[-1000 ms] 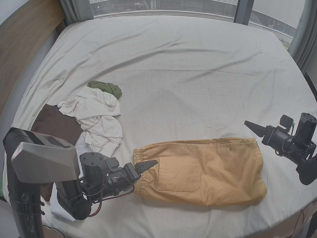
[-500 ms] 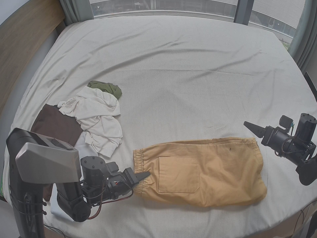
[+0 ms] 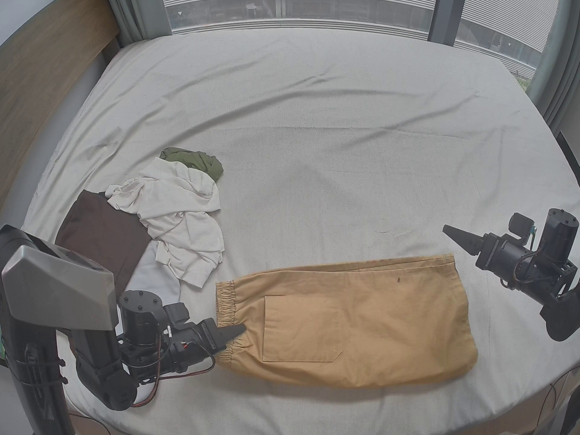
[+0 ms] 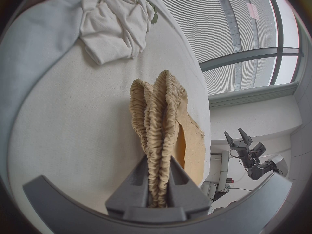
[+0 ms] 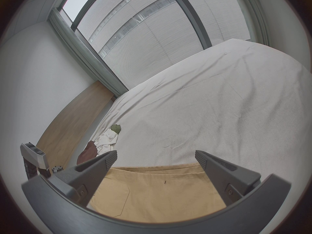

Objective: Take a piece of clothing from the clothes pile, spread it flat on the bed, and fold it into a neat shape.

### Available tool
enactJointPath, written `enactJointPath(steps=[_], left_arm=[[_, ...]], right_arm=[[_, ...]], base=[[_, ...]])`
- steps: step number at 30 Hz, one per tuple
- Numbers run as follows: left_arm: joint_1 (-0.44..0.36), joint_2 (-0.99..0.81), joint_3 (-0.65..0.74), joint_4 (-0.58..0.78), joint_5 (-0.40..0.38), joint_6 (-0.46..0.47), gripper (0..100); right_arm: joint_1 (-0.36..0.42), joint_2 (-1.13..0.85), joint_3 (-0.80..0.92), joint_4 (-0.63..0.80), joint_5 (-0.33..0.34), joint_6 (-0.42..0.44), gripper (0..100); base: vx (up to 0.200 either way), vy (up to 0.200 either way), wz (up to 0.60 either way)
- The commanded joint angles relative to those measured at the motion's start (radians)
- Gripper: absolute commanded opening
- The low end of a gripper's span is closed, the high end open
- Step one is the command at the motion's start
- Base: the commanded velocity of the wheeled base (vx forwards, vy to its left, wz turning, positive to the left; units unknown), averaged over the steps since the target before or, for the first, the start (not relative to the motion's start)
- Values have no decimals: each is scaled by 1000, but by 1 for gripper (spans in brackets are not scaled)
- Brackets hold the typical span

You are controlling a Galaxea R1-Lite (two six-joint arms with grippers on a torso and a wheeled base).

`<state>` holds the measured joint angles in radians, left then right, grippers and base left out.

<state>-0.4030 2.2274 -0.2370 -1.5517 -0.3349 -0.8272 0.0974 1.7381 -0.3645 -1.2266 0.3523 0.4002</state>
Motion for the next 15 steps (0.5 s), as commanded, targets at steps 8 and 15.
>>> enactJointPath(steps=[8, 15], left_arm=[[96, -51, 82, -1, -12, 17, 0], [110, -74, 102, -2, -12, 37, 0]], right_arm=[[24, 1, 9, -1, -1, 0, 100], [47, 1, 22, -1, -1, -1, 100]], base=[[0, 0, 0], [0, 0, 0]])
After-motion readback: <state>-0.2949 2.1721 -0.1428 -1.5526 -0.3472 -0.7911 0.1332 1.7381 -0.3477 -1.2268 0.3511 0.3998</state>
